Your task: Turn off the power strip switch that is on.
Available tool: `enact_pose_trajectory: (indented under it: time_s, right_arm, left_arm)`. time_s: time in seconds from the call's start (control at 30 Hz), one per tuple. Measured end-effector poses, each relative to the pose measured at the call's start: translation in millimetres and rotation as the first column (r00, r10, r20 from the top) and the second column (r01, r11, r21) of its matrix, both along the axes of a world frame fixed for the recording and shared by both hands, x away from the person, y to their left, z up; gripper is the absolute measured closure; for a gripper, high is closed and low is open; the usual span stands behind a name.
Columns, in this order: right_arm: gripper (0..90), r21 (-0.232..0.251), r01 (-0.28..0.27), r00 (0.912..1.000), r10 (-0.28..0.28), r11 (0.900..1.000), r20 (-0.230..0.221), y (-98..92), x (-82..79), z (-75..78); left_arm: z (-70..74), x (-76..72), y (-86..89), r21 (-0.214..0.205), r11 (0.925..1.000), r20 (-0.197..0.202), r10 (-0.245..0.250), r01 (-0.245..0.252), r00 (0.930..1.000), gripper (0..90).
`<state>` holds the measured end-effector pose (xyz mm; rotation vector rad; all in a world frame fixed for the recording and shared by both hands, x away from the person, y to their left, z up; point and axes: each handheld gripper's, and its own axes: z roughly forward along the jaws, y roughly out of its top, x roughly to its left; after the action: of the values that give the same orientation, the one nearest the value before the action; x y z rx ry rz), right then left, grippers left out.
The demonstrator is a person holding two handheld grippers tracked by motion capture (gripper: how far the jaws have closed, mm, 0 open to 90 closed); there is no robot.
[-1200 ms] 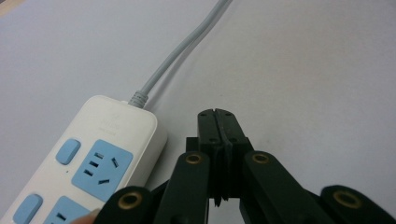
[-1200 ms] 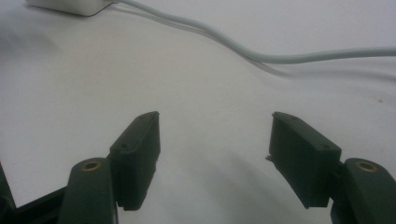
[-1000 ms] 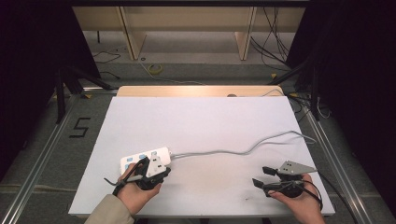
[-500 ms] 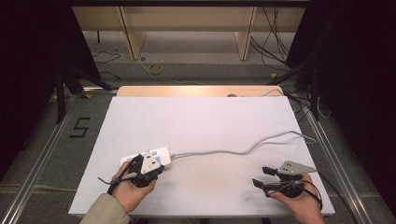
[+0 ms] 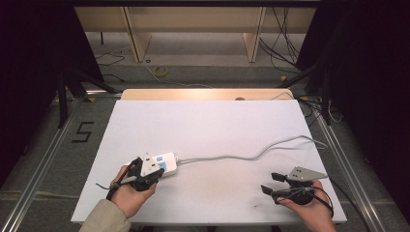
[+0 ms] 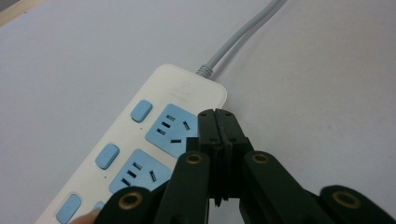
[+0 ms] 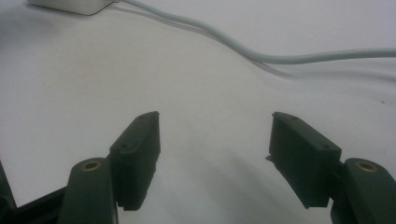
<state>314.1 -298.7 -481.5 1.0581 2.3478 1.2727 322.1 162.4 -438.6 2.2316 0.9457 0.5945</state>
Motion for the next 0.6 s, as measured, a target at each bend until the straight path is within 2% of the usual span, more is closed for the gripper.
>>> enact_pose_trajectory:
  time_s: [0.6]
  right_arm:
    - [34.6,-0.003,-0.001,1.0,0.001,1.0,0.001,0.1,-0.1,0.3]
  left_arm:
    - [1.8,3.9,6.3,0.0,0.9995,-0.007,0.033,-0.033,0.9994,89.8]
